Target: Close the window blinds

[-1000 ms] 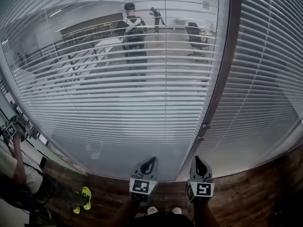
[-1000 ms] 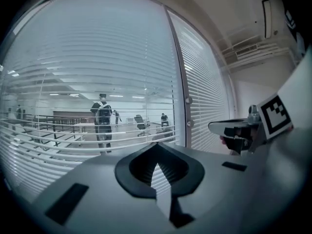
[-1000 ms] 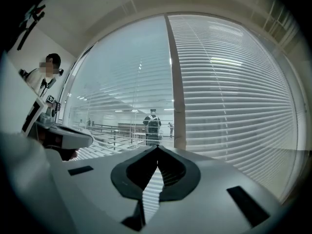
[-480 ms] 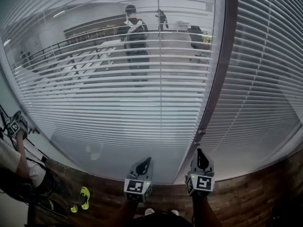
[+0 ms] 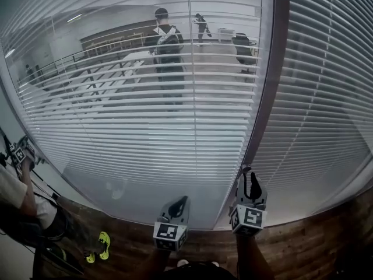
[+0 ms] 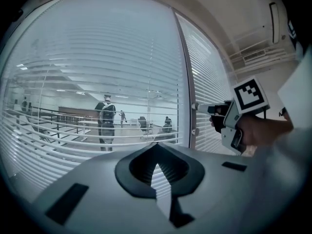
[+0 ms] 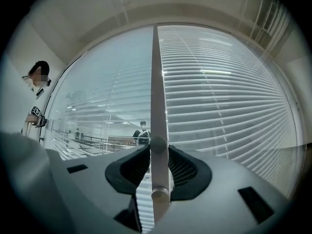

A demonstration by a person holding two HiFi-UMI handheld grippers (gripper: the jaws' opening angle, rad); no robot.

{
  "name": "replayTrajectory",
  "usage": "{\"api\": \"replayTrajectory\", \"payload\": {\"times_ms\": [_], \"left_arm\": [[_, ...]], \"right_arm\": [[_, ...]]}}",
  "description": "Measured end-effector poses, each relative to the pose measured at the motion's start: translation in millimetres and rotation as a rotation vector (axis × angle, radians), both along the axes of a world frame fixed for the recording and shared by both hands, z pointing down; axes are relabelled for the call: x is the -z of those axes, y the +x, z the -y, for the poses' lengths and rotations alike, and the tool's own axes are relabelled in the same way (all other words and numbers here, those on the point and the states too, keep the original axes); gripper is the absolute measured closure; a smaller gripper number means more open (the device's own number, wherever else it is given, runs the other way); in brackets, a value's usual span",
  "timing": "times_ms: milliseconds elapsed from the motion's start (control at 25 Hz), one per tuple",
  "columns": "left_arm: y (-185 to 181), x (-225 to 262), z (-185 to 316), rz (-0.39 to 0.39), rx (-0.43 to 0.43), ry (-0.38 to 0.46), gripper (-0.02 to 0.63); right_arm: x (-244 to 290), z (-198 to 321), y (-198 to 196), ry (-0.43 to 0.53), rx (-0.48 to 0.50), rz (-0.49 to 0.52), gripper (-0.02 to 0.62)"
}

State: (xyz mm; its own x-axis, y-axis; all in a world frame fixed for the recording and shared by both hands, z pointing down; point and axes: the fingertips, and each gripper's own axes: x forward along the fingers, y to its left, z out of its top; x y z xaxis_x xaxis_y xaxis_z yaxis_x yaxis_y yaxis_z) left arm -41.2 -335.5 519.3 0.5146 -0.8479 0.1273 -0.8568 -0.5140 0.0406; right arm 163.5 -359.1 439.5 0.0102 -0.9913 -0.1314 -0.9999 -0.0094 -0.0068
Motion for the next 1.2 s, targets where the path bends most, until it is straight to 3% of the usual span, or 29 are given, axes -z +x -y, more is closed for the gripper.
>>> {"api": "replayTrajectory", "payload": {"times_ms": [720, 840, 1200], "left_arm": [[3.6, 0.7, 9.3, 0.001, 0.006, 0.011, 0.606], [4.6, -3.9, 10.0, -0.007, -0.006, 0.01, 0.606], [-1.4, -0.5, 10.7, -0.018, 0.006, 0.004, 0.606]], "right_arm": [[5.6, 18.5, 0.8, 0.018, 0.052, 0.025, 0.472], [6.6, 17.5, -1.2, 0.005, 0.05, -0.033, 0.473], [9.0, 18.9, -7.1, 0.016, 0.043, -0.359, 0.473]]}}
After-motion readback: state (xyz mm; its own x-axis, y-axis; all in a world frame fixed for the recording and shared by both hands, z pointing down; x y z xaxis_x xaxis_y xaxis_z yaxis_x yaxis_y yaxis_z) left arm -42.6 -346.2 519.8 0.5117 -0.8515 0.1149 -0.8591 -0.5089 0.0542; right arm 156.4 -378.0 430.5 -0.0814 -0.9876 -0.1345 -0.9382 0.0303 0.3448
